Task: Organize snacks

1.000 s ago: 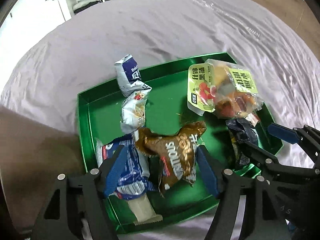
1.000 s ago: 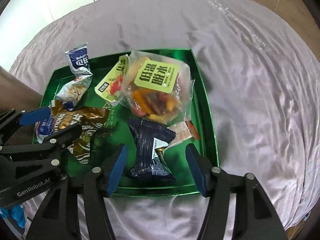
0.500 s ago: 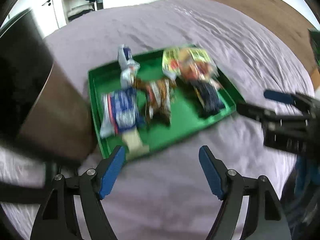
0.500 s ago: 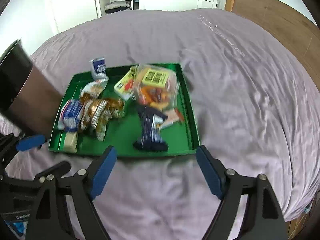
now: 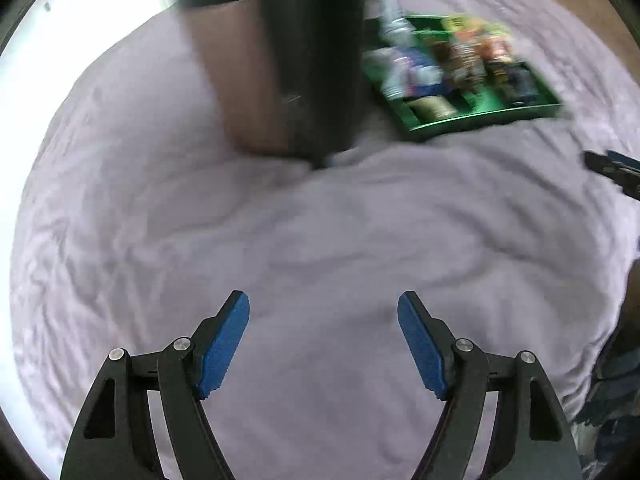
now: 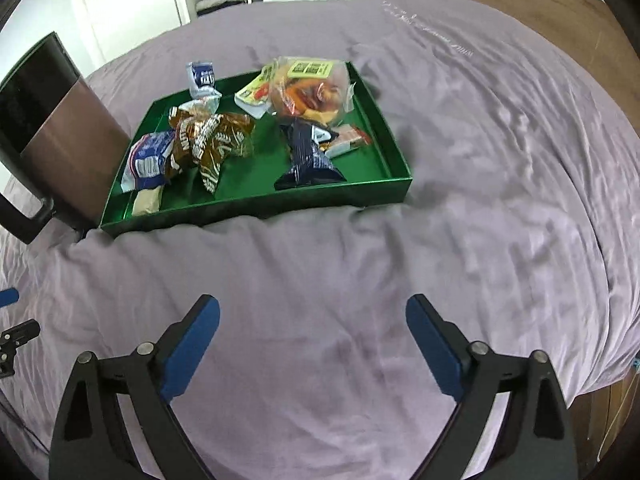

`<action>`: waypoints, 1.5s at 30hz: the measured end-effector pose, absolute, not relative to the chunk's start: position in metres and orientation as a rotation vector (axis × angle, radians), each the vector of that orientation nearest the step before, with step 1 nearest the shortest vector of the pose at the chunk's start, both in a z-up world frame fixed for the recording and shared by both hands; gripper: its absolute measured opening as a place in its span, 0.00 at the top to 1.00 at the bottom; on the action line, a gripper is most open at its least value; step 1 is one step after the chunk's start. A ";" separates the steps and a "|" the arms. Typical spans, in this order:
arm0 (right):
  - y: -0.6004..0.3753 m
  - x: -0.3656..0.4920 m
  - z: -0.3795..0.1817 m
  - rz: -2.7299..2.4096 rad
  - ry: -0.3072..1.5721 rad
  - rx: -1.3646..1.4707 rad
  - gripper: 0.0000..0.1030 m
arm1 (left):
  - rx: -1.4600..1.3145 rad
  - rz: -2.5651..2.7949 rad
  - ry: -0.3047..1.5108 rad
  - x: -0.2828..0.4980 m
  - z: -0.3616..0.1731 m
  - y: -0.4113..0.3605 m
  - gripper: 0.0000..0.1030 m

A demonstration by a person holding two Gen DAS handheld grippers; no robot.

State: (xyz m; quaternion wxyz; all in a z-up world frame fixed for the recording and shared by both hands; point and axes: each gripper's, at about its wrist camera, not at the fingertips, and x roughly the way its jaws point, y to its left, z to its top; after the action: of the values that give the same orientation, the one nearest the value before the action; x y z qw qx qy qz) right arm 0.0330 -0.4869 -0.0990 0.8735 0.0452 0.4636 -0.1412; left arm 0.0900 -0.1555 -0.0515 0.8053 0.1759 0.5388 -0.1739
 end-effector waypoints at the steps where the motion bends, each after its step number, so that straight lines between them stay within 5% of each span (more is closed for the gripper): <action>1: -0.485 0.033 -0.098 -0.293 0.960 0.082 0.00 | 0.360 -0.366 1.150 0.092 -0.050 -0.150 0.31; 32: -0.465 0.049 -0.112 -0.237 0.953 -0.004 0.00 | 0.254 -0.374 1.115 0.106 -0.056 -0.145 0.31; 45: -0.459 0.054 -0.106 -0.219 0.893 -0.033 0.00 | 0.258 -0.399 0.904 0.105 -0.032 -0.162 0.31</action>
State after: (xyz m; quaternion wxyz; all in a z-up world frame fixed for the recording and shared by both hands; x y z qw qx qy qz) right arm 0.0541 -0.4588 -0.1055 0.8961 -0.0159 0.4308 -0.1056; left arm 0.1046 -0.1615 -0.0322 0.8725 0.1237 0.4324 -0.1911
